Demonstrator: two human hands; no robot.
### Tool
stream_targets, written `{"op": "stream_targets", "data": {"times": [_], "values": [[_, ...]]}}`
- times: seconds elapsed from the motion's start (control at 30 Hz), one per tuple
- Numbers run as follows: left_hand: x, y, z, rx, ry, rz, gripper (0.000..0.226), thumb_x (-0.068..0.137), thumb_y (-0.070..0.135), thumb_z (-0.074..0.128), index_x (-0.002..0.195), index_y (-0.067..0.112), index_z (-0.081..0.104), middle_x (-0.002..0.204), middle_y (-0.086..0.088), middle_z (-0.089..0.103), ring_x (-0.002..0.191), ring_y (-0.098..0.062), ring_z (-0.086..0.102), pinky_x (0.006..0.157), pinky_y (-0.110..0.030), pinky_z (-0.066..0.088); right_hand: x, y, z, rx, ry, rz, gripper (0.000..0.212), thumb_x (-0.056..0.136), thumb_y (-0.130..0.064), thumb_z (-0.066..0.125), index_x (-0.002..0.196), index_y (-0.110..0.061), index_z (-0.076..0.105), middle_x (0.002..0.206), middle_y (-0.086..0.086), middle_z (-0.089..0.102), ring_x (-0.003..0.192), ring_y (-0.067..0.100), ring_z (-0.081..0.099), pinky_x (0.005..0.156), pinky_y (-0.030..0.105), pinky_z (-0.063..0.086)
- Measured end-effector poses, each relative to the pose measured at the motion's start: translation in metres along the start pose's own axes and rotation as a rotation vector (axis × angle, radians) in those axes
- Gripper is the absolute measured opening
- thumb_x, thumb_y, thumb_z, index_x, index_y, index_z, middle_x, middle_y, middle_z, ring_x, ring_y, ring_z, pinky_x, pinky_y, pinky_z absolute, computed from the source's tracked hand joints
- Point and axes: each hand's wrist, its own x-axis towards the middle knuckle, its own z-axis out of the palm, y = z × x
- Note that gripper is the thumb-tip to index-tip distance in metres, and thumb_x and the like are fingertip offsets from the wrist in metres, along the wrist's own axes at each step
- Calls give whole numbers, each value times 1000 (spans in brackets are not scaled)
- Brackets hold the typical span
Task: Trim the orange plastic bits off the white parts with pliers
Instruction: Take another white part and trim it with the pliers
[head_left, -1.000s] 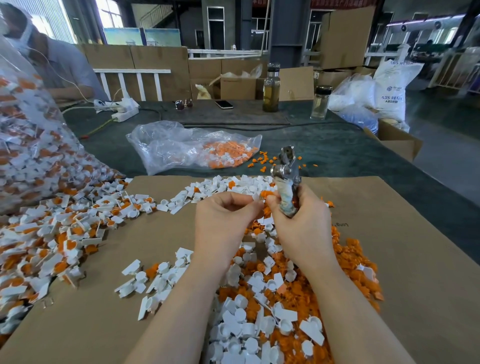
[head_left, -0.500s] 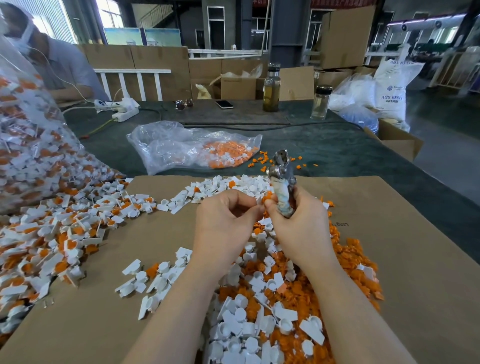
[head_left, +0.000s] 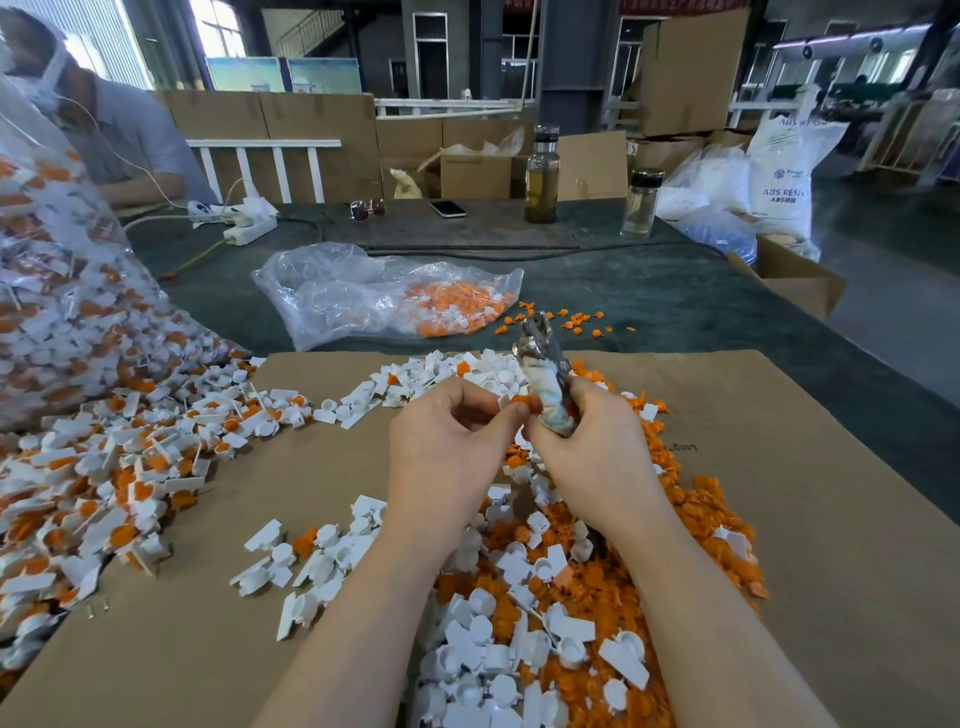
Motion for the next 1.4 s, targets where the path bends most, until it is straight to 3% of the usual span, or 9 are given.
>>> {"op": "stream_targets", "data": {"times": [0.13, 0.23, 0.3, 0.43, 0.67, 0.77, 0.87, 1.07, 1.4], "values": [[1, -2, -1, 40, 12, 5, 16, 85, 35, 77, 75, 29, 65, 70, 8, 71, 67, -6, 65, 53, -13, 48, 0, 1, -3, 75, -79, 55, 10, 86, -23, 66, 93, -28, 60, 82, -9, 64, 72, 9, 61, 63, 30, 53], [2, -2, -3, -97, 1, 0, 12, 88, 25, 75, 79, 23, 66, 75, 1, 73, 73, -12, 69, 64, -21, 56, 0, 1, -8, 126, -158, 72, 13, 86, -23, 67, 97, -28, 61, 87, -9, 65, 80, 7, 63, 75, 35, 56], [2, -2, -6, -198, -15, -11, 11, 89, 20, 73, 81, 18, 66, 77, -1, 74, 76, -15, 72, 72, -28, 57, -1, 0, -11, 140, -205, 69, 12, 86, -24, 67, 96, -28, 61, 85, -9, 65, 78, 7, 63, 74, 34, 55], [3, -1, -11, -343, -27, -15, 8, 91, 13, 70, 84, 14, 66, 73, 5, 73, 76, -13, 72, 76, -28, 57, -3, -1, -14, 195, -271, 68, 9, 87, -24, 68, 91, -28, 61, 84, -6, 65, 77, 9, 64, 73, 33, 55], [2, -2, -7, -225, -13, 30, 11, 87, 17, 75, 80, 16, 66, 78, -5, 73, 79, -23, 72, 77, -38, 60, -4, -8, -5, 219, 3, -39, 8, 90, -30, 64, 84, -32, 59, 72, -10, 64, 72, 2, 61, 60, 12, 46], [0, -3, -2, -142, -2, 57, 16, 86, 21, 77, 76, 23, 65, 73, -1, 71, 75, -20, 69, 66, -27, 57, -4, -8, -4, 203, 51, -46, 8, 90, -29, 66, 85, -31, 59, 71, -14, 62, 72, -3, 60, 59, 7, 43], [-1, -5, 1, -101, 20, 97, 19, 87, 22, 76, 73, 27, 63, 70, 4, 69, 70, -17, 66, 60, -24, 54, -3, -7, -3, 172, 39, -17, 8, 90, -30, 66, 87, -30, 59, 72, -14, 61, 70, -4, 59, 56, 7, 42], [-2, -7, 4, -47, 48, 131, 20, 87, 26, 76, 73, 31, 62, 71, 11, 68, 72, -13, 68, 68, -39, 59, -3, -8, -3, 186, 42, 40, 16, 91, -34, 65, 79, -34, 55, 71, -7, 64, 68, 2, 61, 52, 11, 44], [-2, -6, 1, -91, 31, 125, 16, 90, 23, 72, 78, 27, 62, 75, 5, 71, 72, -13, 67, 66, -29, 56, -2, -8, -6, 243, -42, 57, 10, 90, -31, 65, 83, -30, 59, 75, -7, 64, 70, 6, 61, 59, 18, 47]]}}
